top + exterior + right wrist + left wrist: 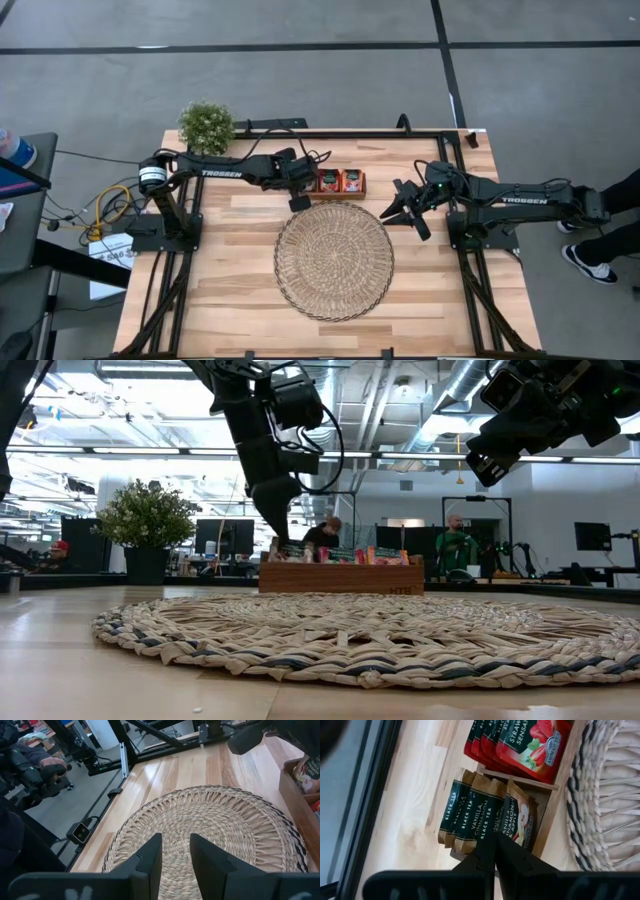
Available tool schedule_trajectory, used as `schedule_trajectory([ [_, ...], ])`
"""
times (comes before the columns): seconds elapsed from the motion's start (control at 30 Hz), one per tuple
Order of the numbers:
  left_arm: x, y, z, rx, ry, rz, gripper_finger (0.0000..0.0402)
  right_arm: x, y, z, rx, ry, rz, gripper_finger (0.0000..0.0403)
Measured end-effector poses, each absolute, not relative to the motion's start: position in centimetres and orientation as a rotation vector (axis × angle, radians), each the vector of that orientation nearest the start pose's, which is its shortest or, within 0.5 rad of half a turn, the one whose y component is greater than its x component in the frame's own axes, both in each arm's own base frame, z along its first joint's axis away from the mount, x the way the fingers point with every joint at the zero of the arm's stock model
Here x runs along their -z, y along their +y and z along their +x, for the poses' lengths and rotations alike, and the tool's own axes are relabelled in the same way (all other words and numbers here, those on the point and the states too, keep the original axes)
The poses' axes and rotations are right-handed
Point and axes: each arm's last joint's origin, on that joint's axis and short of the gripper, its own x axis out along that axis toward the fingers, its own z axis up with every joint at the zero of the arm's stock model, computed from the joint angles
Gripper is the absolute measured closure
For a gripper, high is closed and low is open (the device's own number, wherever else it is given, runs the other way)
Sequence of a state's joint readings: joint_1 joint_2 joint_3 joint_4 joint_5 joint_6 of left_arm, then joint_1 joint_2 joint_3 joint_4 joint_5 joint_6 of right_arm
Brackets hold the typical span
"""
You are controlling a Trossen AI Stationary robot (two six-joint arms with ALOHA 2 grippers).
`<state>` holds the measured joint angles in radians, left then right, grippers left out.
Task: Pick & Place Tea
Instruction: Put the green tea bag to the left of the wooden organizer, then return to Home Position
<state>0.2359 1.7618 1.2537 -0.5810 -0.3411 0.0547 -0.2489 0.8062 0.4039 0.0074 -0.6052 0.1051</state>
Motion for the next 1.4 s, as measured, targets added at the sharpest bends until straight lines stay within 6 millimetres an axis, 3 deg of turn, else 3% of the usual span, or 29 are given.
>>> schedule_trajectory([
  [0.3, -21.2, 9.4, 34.5, -0.522, 1.119, 0.128, 0.039, -21.8, -2.6, 16.9, -0.333, 0.38, 0.268, 0.031],
  [0.8, -21.0, 9.3, 34.2, -0.519, 1.149, 0.105, 0.029, -21.8, -2.6, 17.0, -0.332, 0.38, 0.268, 0.031],
  [1.17, -20.9, 8.4, 34.2, -0.473, 1.165, 0.043, 0.0282, -21.8, -2.6, 17.0, -0.331, 0.38, 0.268, 0.031],
  [1.27, -21.4, 7.6, 34.1, -0.464, 1.152, 0.059, 0.0282, -21.8, -2.6, 17.0, -0.331, 0.38, 0.269, 0.031],
  [1.4, -23.5, 6.5, 33.1, -0.531, 1.113, 0.104, 0.0282, -21.8, -2.6, 17.0, -0.329, 0.381, 0.277, 0.031],
])
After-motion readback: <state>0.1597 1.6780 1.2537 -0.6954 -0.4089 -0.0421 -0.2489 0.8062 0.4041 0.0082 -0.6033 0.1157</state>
